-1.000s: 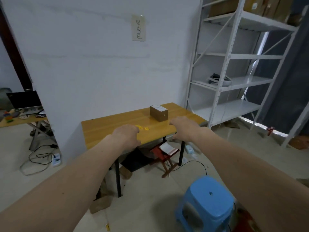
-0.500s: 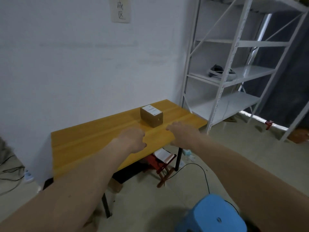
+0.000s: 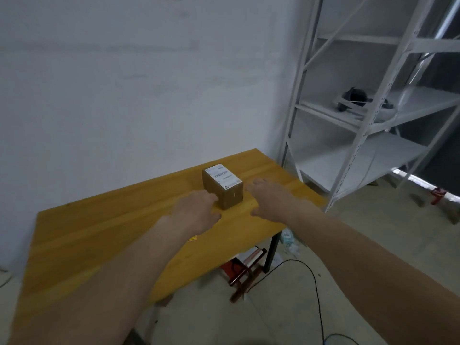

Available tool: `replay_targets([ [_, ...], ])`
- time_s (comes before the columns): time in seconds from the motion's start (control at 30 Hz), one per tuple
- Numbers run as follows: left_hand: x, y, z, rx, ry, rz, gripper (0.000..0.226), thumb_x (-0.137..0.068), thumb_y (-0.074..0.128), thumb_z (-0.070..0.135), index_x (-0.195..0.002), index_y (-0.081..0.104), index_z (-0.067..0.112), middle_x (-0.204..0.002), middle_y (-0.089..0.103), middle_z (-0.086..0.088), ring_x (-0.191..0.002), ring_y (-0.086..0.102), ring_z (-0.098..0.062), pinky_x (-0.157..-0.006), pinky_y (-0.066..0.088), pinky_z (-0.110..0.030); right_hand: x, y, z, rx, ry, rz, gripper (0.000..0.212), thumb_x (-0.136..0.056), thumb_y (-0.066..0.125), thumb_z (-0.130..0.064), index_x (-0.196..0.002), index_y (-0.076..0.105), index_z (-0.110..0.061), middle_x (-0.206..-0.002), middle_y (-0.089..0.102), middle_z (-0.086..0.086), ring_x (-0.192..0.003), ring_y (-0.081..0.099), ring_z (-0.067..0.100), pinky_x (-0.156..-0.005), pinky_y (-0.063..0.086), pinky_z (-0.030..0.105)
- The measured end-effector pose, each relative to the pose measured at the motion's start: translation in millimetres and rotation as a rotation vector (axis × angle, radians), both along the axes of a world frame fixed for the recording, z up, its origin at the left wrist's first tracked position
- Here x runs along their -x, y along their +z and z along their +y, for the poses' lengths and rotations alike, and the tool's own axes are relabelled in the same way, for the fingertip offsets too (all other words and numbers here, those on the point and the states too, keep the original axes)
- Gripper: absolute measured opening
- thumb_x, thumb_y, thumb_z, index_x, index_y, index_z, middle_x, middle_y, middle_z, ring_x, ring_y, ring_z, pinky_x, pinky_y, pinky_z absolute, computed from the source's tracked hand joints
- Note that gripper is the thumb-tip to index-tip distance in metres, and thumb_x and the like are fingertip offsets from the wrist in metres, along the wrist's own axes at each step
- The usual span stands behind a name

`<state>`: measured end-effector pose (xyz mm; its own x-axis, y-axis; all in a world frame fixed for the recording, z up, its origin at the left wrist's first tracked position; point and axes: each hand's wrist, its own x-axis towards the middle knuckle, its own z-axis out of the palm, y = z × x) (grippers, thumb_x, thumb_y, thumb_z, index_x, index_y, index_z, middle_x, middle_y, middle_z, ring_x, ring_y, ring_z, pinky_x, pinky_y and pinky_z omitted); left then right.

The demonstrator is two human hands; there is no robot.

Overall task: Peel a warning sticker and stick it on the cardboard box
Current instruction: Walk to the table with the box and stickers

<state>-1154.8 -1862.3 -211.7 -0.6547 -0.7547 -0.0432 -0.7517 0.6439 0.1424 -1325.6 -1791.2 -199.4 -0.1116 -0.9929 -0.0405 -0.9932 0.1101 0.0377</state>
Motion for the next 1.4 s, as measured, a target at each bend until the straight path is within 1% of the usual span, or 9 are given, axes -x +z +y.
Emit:
replay_targets([
  [0.23,31.4,-37.6,-70.5,-0.085,0.078,0.005,0.049,-0.089,0.052,0.043,-0.134,0.042,0.026,-0.142,0.044,0.002,-0.130,0.039,-0.019,-0.101,0.038,-0.035,42.8,-36.6,-80.7,-0.033,0.126,-0.064,0.060,-0.080,0.068,-0.030,-0.133,0.045,-0.014,-0.137,0.049,0.008,-0.123,0.044,0.028,-0.099,0.044,0.040],
  [0.37,55.9,-53.6,-119.8,-0.099,0.082,0.000,0.048,-0.088,0.053,0.042,-0.132,0.045,0.025,-0.141,0.046,0.002,-0.128,0.041,-0.018,-0.101,0.038,-0.032,64.3,-51.6,-124.3,-0.049,0.104,-0.089,0.055,-0.083,0.065,-0.030,-0.132,0.045,-0.014,-0.136,0.049,0.007,-0.123,0.044,0.027,-0.098,0.044,0.038],
  [0.53,84.7,-67.3,-176.4,-0.136,0.077,-0.008,0.045,-0.087,0.054,0.042,-0.130,0.046,0.030,-0.134,0.052,0.004,-0.120,0.050,-0.020,-0.090,0.046,-0.035,81.3,-59.9,-174.7,-0.085,0.112,-0.066,0.055,-0.084,0.062,-0.031,-0.133,0.044,-0.013,-0.138,0.048,0.007,-0.123,0.045,0.028,-0.097,0.042,0.038],
  [0.67,99.2,-82.4,-198.7,-0.164,0.054,-0.031,0.046,-0.087,0.054,0.040,-0.130,0.046,0.025,-0.133,0.052,0.000,-0.121,0.048,-0.020,-0.094,0.044,-0.035,93.2,-73.8,-195.5,-0.127,0.139,-0.096,0.052,-0.085,0.062,-0.026,-0.132,0.045,-0.013,-0.137,0.048,0.007,-0.122,0.047,0.027,-0.091,0.044,0.037],
  [0.83,105.1,-102.5,-215.1,-0.181,0.014,0.012,0.043,-0.089,0.053,0.038,-0.129,0.047,0.022,-0.134,0.051,0.001,-0.122,0.046,-0.018,-0.098,0.041,-0.032,105.6,-87.4,-225.6,-0.145,0.212,-0.129,0.047,-0.084,0.061,-0.023,-0.128,0.049,-0.010,-0.131,0.051,0.009,-0.119,0.047,0.028,-0.092,0.047,0.041],
  [1.03,108.8,-138.2,-217.3,-0.237,0.203,0.027,0.038,-0.088,0.054,0.036,-0.123,0.053,0.022,-0.128,0.055,0.002,-0.117,0.049,-0.019,-0.086,0.040,-0.026,104.5,-126.7,-264.8,-0.186,0.418,-0.194,0.039,-0.085,0.058,-0.014,-0.123,0.051,-0.006,-0.127,0.051,0.011,-0.116,0.047,0.029,-0.088,0.048,0.045],
  [1.17,128.2,-175.5,-213.1,-0.278,0.376,0.082,0.042,-0.088,0.055,0.037,-0.127,0.049,0.023,-0.132,0.053,0.001,-0.122,0.047,-0.021,-0.096,0.041,-0.033,112.0,-165.2,-277.1,-0.255,0.593,-0.202,0.043,-0.088,0.058,-0.016,-0.128,0.048,-0.004,-0.129,0.050,0.014,-0.118,0.047,0.030,-0.092,0.047,0.043],
  [1.33,146.3,-237.1,-185.8,-0.338,0.504,0.085,0.041,-0.088,0.053,0.038,-0.127,0.048,0.026,-0.134,0.051,0.003,-0.121,0.049,-0.020,-0.096,0.042,-0.035,118.0,-226.6,-272.7,-0.364,0.693,-0.261,0.045,-0.090,0.057,-0.022,-0.131,0.044,-0.008,-0.134,0.046,0.011,-0.126,0.040,0.027,-0.101,0.043,0.041],
  [1.4,142.1,-258.3,-179.8,-0.292,0.519,0.064,0.042,-0.089,0.054,0.036,-0.129,0.047,0.025,-0.135,0.050,0.003,-0.123,0.046,-0.020,-0.098,0.041,-0.034,117.8,-251.3,-273.8,-0.370,0.728,-0.261,0.046,-0.090,0.056,-0.023,-0.132,0.043,-0.008,-0.136,0.044,0.010,-0.128,0.038,0.027,-0.103,0.041,0.040],
])
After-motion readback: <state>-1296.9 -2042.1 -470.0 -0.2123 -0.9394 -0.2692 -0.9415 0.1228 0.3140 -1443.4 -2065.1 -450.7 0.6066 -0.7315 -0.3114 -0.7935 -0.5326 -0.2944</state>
